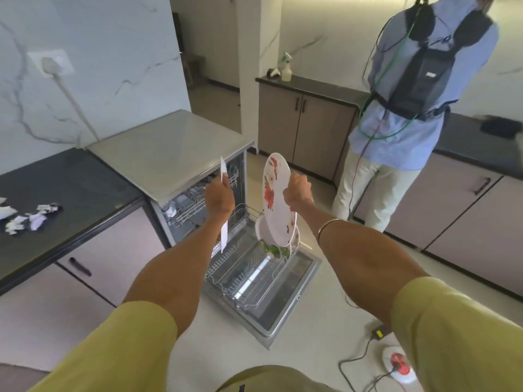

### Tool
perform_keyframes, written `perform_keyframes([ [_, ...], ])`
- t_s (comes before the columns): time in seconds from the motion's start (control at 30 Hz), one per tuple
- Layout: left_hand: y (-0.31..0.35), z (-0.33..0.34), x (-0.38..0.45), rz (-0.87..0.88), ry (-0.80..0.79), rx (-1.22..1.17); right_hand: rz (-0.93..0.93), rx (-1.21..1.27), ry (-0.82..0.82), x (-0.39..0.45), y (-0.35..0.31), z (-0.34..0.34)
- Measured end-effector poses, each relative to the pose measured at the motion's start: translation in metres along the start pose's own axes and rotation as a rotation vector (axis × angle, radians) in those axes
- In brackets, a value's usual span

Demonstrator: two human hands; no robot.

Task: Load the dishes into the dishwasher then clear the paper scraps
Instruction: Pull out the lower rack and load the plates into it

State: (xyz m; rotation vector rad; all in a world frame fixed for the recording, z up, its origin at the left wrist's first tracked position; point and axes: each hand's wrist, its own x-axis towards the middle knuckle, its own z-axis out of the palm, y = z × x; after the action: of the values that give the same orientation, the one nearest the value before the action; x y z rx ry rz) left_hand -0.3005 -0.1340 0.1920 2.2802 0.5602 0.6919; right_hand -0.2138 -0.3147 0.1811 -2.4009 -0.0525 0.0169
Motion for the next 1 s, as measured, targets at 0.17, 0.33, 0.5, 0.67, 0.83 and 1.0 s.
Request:
perform_keyframes([
  [0.17,0.024,0.043,-0.005,-0.006,-0.067,0.019,0.001,-0.002,-0.027,0.018,0.034,-0.028],
  [0.33,0.030,0.085,-0.008,-0.084,-0.109,0.076,0.001,-0.003,-0.051,0.044,0.054,-0.030],
  [0.5,0.022,0.120,0.004,-0.075,-0.107,0.103,0.012,0.020,-0.088,0.074,0.065,-0.014],
  [0.67,0.011,0.155,0.032,-0.105,-0.117,0.136,-0.020,-0.025,-0.142,0.110,0.069,0.009],
  [0.83,-0.002,0.187,0.060,-0.231,-0.145,0.123,-0.048,-0.085,-0.204,0.148,0.067,0.032],
  [1.0,-0.007,0.199,0.084,-0.271,-0.170,0.110,-0.033,-0.122,-0.267,0.181,0.066,0.056],
])
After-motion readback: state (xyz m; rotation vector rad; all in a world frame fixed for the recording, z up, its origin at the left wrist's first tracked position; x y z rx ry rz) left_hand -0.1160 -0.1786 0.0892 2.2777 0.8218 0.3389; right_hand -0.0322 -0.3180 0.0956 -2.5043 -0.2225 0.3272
